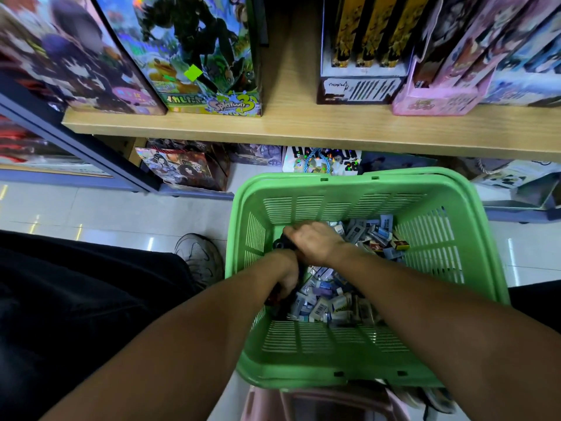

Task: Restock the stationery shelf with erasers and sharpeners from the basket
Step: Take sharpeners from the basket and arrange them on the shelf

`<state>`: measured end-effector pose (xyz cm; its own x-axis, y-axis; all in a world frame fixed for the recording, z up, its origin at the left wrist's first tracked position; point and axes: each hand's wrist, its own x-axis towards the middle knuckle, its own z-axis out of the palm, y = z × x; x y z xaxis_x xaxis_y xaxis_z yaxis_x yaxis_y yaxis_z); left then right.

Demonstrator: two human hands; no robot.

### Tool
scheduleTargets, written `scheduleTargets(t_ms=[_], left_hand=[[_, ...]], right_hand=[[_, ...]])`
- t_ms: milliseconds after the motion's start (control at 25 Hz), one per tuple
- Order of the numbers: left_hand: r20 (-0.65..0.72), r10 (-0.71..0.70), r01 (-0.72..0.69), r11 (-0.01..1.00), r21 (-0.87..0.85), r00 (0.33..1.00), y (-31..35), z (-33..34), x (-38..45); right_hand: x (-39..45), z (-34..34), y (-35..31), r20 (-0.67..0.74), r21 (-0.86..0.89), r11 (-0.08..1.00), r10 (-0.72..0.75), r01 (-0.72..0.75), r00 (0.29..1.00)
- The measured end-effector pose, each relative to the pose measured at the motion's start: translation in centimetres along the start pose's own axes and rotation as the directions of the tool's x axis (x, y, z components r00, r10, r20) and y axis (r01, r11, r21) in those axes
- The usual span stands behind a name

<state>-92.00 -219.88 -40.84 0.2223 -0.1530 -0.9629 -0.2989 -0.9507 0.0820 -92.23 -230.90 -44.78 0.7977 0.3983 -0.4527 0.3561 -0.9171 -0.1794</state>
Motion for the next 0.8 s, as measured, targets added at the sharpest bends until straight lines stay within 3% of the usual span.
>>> scheduleTargets(t_ms=[120, 240, 360, 440, 520, 560, 720, 800], left_hand=[[-0.015, -0.033, 0.026, 0.940, -0.340, 0.999, -0.7, -1.2, -1.6], [-0.048, -0.036, 0.001, 0.813, -0.582, 0.998, -0.9, -2.4, -3.6], [-0.110, 0.015, -0.093, 0.649, -0.755, 0.994, -0.5, -3.5, -6.5], [-0.085, 0.079, -0.114, 0.518, -0.848, 0.993, -0.2, -4.1, -8.1], [-0.095, 0.140, -0.147, 0.430, -0.891, 0.986, -0.1, -4.7, -9.5], [-0.122, 0.166, -0.181, 0.404, -0.897, 0.978, 0.0, -5.1, -10.1], [-0.279, 0.243, -0.331, 0.212, -0.919, 0.929, 0.3, -6.5, -14.2], [-0.391, 0.249, -0.426, 0.103, -0.899, 0.886, 0.1, -7.4, -16.3]], right_hand=[[-2.6, -1.6, 1.5, 0.053, 0.129, 0.986, 0.097, -0.104, 0.994], [-5.4, -4.0, 2.8, 0.218, 0.447, 0.854, 0.185, -0.267, 0.958], [-8.0, -6.8, 3.9, 0.330, 0.722, 0.562, 0.232, -0.403, 0.915], [-9.6, -8.5, 4.2, 0.407, 0.862, 0.239, 0.198, -0.446, 0.892], [-11.0, -10.1, 4.3, 0.424, 0.906, -0.047, 0.130, -0.421, 0.897], [-11.9, -11.1, 4.1, 0.398, 0.913, -0.135, 0.097, -0.385, 0.912], [-14.7, -15.2, 3.5, 0.206, 0.942, -0.288, 0.088, -0.173, 0.974], [-15.8, -17.1, 3.2, 0.116, 0.949, -0.305, 0.112, -0.077, 0.987]])
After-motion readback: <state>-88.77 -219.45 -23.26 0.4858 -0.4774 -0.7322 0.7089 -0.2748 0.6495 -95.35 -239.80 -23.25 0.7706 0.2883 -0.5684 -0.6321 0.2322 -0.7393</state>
